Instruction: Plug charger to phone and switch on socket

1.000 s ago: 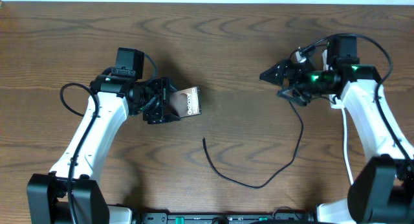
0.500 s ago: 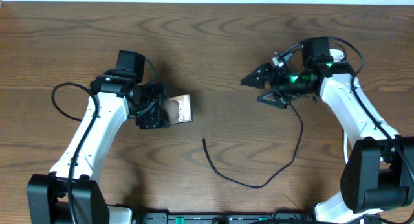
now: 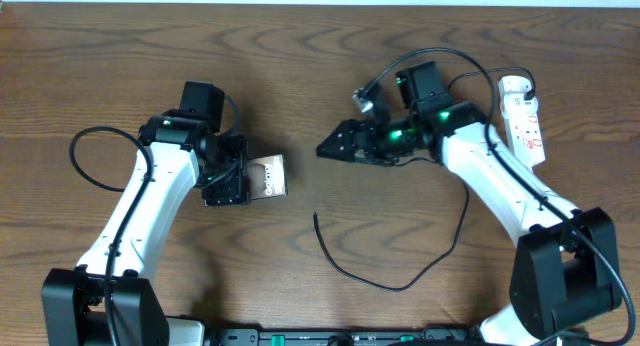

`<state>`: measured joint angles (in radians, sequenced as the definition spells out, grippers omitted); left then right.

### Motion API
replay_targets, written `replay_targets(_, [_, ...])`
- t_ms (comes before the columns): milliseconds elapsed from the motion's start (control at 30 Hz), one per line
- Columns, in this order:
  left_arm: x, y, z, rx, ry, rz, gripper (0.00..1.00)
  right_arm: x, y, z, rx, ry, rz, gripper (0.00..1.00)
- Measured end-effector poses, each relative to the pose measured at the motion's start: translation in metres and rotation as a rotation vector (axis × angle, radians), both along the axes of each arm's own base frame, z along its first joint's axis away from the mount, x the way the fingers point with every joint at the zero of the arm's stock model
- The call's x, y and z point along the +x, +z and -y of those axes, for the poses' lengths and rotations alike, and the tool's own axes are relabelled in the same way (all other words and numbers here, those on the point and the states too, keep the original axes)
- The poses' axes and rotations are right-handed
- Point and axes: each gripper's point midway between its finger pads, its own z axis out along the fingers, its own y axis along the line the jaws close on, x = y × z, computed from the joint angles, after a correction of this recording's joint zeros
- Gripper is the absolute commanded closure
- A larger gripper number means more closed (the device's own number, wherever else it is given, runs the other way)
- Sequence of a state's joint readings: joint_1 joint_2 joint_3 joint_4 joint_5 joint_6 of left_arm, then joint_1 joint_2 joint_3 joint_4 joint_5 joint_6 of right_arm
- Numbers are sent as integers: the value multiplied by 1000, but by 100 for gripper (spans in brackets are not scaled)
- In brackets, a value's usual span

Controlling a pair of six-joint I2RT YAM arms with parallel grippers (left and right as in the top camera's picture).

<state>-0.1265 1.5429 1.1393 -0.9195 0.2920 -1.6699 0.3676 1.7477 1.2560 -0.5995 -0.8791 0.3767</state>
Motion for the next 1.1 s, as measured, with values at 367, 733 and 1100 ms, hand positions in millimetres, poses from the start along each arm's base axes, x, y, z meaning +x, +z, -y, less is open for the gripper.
replay_targets(367, [-1, 2, 7, -41, -7, -5, 93, -17, -2, -26, -21, 72, 40, 1])
replay_targets(733, [1, 7, 24, -115, -38, 10, 93, -18, -1, -37, -25, 74, 59, 1])
replay_targets(1100, [7, 12, 53, -147, -94, 64, 93, -25, -3, -45, -38, 72, 39, 2])
